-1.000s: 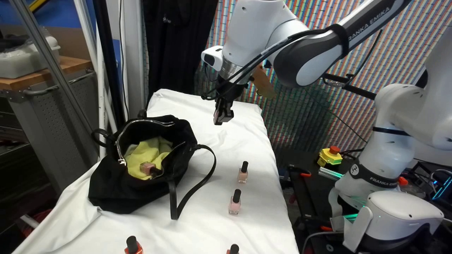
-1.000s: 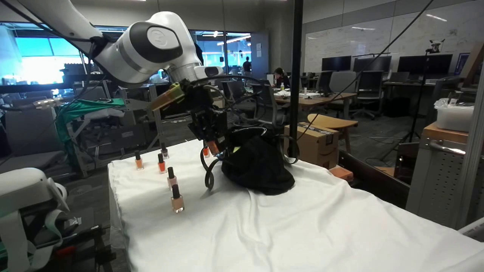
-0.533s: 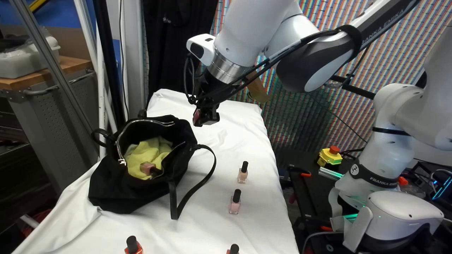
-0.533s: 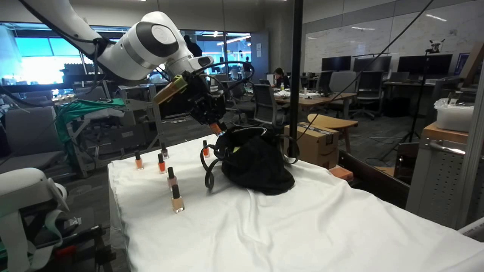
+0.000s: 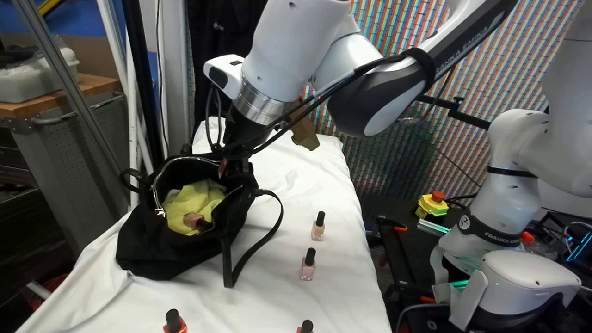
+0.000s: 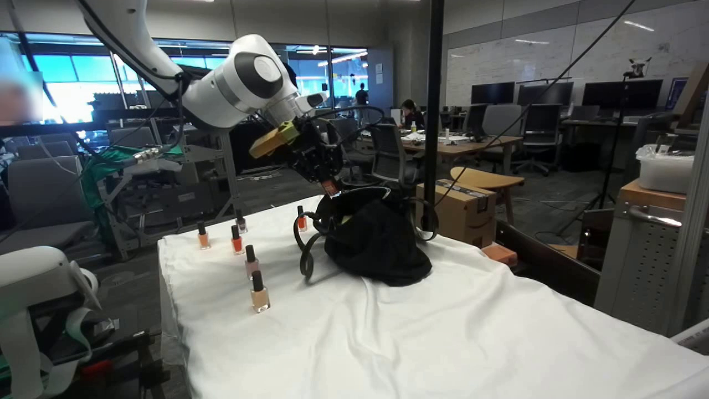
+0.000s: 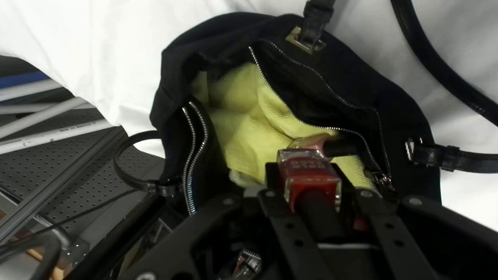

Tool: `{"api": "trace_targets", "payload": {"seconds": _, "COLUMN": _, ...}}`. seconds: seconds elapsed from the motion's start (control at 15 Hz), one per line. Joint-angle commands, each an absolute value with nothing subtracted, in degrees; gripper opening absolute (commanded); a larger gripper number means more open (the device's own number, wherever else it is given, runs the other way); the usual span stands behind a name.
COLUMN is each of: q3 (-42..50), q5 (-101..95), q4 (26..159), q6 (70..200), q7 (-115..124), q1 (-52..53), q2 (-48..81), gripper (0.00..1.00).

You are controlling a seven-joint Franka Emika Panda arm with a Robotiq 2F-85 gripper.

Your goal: Put all the nail polish in the black bag

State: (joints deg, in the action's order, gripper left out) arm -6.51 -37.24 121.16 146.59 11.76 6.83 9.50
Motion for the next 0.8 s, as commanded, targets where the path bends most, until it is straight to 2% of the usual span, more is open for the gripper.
{"api": "trace_targets", "payload": {"seconds": 0.0, "q3": -5.03, "q5": -37.9, "q4": 114.13, "q6": 147.63, "q7": 11.27, "q1": 8.45, "q2": 15.62, "gripper": 0.15}}
{"api": "trace_targets", "payload": {"seconds": 0.6, "q3": -0.21, "q5": -37.97, "q4": 104.06, "q6": 148.26, "q7": 12.75, "q1": 10.86, "q2": 24.61, "gripper": 0.15}}
{"api": "trace_targets", "payload": {"seconds": 0.67, "q3": 0.28, "q5": -37.49, "q4": 102.97, "q6": 147.94, "q7": 12.46, "q1": 10.86, "q2": 25.41, "gripper": 0.2}}
{"api": "trace_targets", "payload": {"seconds": 0.73, "q3": 0.84, "q5": -37.49, "q4": 102.14, "q6": 147.79, "q7": 12.51, "q1": 11.0, "q2": 26.18, "gripper": 0.59}}
